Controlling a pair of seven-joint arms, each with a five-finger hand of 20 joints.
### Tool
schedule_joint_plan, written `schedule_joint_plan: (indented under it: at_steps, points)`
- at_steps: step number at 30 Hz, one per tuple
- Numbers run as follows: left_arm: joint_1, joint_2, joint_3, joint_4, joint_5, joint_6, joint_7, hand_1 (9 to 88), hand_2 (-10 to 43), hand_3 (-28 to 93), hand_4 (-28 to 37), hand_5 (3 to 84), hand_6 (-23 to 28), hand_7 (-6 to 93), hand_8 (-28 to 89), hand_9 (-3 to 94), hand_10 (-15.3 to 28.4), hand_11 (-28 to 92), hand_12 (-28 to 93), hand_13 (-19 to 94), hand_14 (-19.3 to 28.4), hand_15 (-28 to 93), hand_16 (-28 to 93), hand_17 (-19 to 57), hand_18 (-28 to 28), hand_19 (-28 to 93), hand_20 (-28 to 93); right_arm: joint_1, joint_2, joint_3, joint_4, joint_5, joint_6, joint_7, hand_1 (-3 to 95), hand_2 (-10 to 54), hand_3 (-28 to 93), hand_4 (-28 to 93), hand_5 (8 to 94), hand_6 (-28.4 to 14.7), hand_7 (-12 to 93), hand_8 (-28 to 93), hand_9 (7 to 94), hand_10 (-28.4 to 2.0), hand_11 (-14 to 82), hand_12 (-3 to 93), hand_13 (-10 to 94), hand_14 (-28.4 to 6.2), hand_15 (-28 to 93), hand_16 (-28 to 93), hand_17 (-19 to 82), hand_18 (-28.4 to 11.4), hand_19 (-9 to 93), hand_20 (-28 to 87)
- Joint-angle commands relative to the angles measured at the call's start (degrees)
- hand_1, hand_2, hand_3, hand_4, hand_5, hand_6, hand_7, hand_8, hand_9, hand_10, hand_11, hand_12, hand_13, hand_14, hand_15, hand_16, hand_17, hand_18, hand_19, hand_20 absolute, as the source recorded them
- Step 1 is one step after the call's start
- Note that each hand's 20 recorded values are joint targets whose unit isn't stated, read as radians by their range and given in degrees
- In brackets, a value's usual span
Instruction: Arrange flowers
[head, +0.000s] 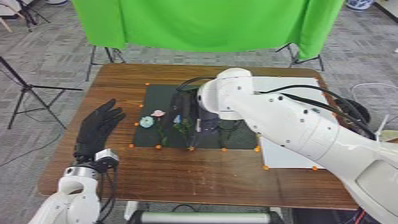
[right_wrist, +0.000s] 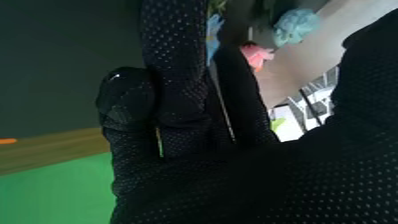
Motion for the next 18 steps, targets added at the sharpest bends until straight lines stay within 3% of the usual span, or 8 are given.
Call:
schedule_joint_plan:
  at_steps: [1, 8, 13, 16, 18]
  points:
    - [0.48, -0.28, -0.03, -0.19, 0.18, -0.36, -0.13, 21.5, -9.5, 72, -28.3, 44.2, 0.5, 13.1, -7, 44.0, 12.7, 17, 12, 36, 16.7, 17, 2, 5.6, 12.2, 3, 16, 1.20, 0.34, -0.07, 0.27, -0.14, -1.03, -0.43, 21.2, -4.8, 65, -13, 36.7, 0.0, 7, -8, 59.5, -15.4, 8.1, 11.0, 87, -8.0, 43, 27, 55, -17.6, 91, 34]
    - [0.69, -0.39, -0.19, -0.32, 0.23, -0.33, -0.14, 21.5, -9.5, 72, -28.3, 44.2, 0.5, 13.1, -7, 43.9, 12.7, 17, 12, 36, 16.7, 17, 2, 5.6, 12.2, 3, 16, 2.43, 1.67, 2.78, -0.92, -0.23, -0.51, -0.77, 21.3, -4.6, 65, -13, 36.5, 0.3, 7, -8, 58.9, -16.5, 7.7, 11.6, 87, -7.9, 43, 27, 55, -17.7, 91, 33]
    - [1.03, -0.53, -0.33, -0.50, 0.22, -0.10, -0.14, 21.6, -9.5, 72, -28.3, 44.1, 0.4, 13.3, -7, 43.9, 12.7, 17, 12, 36, 16.7, 17, 2, 5.5, 12.2, 3, 17, 3.47, 6.09, 7.04, -5.75, -2.50, -0.04, -2.87, 21.4, -4.2, 65, -13, 38.0, 0.8, 7, -8, 59.5, -16.7, 7.8, 11.9, 88, -7.6, 42, 27, 55, -17.6, 91, 33]
    - [1.49, -0.69, -0.62, -0.75, 0.24, 0.04, -0.17, 21.6, -9.5, 72, -28.3, 44.1, 0.4, 13.3, -7, 44.0, 12.8, 17, 12, 36, 16.7, 17, 2, 5.6, 12.2, 3, 17, 1.81, 11.51, 9.95, -11.02, -4.97, 3.98, -4.85, 22.0, -4.2, 65, -13, 41.6, 0.9, 8, -8, 60.8, -16.3, 8.0, 12.1, 88, -7.5, 42, 27, 55, -17.5, 91, 33]
    - [1.74, -0.75, -0.84, -0.86, 0.16, 0.23, -0.04, 21.5, -9.5, 72, -28.3, 44.2, 0.3, 13.3, -7, 44.0, 12.8, 17, 12, 36, 16.8, 17, 2, 5.6, 12.2, 3, 17, -0.11, 16.82, 9.66, -14.98, -8.47, 15.09, -7.40, 22.3, -4.3, 65, -13, 44.3, 0.4, 9, -8, 61.9, -16.2, 8.3, 12.3, 88, -7.4, 42, 27, 55, -17.4, 91, 33]
